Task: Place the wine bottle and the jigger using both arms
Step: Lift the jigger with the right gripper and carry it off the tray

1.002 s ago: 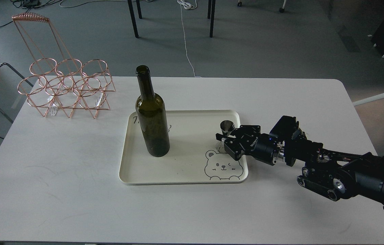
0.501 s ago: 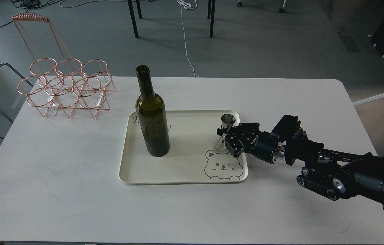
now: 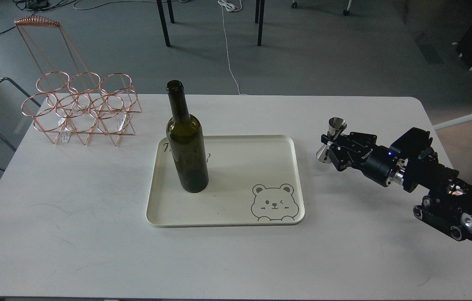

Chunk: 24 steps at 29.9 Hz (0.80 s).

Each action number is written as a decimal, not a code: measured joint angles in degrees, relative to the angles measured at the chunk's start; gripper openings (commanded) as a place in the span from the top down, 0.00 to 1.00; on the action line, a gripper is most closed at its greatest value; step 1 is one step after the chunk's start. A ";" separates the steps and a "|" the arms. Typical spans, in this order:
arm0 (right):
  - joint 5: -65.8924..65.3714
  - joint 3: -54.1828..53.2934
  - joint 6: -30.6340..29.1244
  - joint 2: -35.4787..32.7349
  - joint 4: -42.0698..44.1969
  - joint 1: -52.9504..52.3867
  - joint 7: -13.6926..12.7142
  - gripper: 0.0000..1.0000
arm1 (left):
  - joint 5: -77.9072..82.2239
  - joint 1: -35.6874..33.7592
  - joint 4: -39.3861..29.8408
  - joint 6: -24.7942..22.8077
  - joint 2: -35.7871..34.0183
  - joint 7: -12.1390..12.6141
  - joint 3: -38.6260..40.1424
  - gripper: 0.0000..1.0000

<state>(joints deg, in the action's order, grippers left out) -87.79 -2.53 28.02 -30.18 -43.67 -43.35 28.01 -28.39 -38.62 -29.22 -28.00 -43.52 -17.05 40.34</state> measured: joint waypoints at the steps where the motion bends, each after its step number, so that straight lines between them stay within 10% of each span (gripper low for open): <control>1: 0.60 -0.28 0.00 -0.51 0.60 0.74 -0.01 0.95 | 0.00 0.02 -0.02 0.00 0.05 0.00 0.00 0.01; 11: 8.07 -0.82 -0.02 -1.22 8.42 5.06 -0.01 0.94 | 0.00 0.04 -0.05 0.00 0.16 -0.08 0.00 0.01; 24: 8.51 -0.53 -0.02 -0.72 8.57 5.12 -0.01 0.63 | 0.00 0.04 0.03 0.00 0.19 -0.16 0.00 0.01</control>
<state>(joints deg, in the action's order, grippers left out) -79.28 -3.06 28.00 -30.89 -35.10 -38.23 28.00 -28.39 -38.58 -29.19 -28.00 -43.33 -17.21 40.35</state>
